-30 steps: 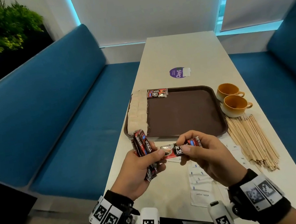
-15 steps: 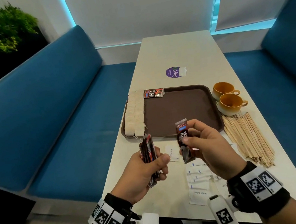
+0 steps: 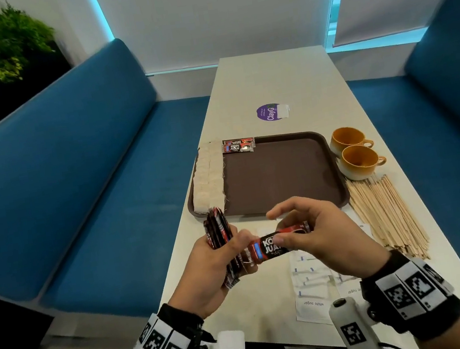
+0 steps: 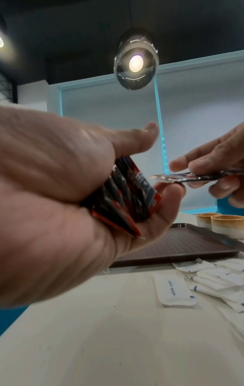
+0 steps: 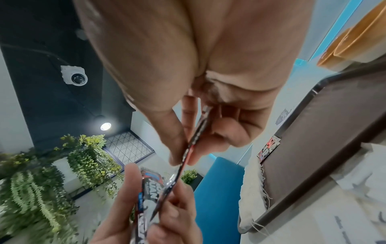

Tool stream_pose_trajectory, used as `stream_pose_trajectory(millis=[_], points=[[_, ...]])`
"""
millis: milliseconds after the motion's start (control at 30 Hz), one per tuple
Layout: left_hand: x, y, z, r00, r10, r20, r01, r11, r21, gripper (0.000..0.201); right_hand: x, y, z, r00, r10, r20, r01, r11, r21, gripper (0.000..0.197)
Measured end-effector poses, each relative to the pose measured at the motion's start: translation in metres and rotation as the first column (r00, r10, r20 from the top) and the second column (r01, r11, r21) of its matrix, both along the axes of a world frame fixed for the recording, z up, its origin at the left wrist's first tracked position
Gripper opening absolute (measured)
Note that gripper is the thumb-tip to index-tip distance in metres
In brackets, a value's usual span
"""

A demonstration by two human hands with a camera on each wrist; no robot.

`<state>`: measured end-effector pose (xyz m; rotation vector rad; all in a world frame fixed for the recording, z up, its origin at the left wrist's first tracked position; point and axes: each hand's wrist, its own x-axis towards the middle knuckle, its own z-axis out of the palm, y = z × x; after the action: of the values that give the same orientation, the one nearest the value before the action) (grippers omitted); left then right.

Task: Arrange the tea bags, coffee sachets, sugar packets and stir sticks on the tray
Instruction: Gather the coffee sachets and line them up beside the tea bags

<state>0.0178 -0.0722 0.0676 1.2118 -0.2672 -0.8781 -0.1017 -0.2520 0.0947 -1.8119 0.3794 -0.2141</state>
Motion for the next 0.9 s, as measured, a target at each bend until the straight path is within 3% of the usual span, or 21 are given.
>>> stream_pose_trajectory(millis=[167,300,433,533,767,900], points=[[0.006,-0.004,-0.013,0.998,0.053,0.043,-0.055,0.998,0.034,0.047,0.007,-0.001,-0.009,0.991,-0.103,0.083,0.089,0.984,0.155,0.031],[0.014,-0.008,-0.016,0.986,0.166,0.002,-0.166,0.986,0.022,0.044,0.009,-0.011,-0.015,0.976,-0.186,0.116,0.144,0.943,0.302,0.031],[0.022,-0.014,-0.02,0.984,0.179,0.017,-0.179,0.983,0.043,0.024,0.018,-0.015,-0.015,0.975,-0.185,0.122,0.153,0.96,0.234,0.032],[0.031,-0.019,-0.025,0.968,0.239,-0.077,-0.234,0.97,0.07,0.012,0.031,-0.023,-0.01,0.969,-0.215,0.125,0.188,0.962,0.197,0.038],[0.048,-0.016,-0.035,0.954,0.238,-0.183,-0.217,0.968,0.129,0.021,0.105,-0.076,-0.016,0.961,-0.273,0.046,0.263,0.952,0.155,0.018],[0.058,-0.017,-0.042,0.953,0.215,-0.212,-0.192,0.974,0.123,0.024,0.171,-0.119,-0.045,0.931,-0.362,-0.053,0.363,0.898,0.247,0.017]])
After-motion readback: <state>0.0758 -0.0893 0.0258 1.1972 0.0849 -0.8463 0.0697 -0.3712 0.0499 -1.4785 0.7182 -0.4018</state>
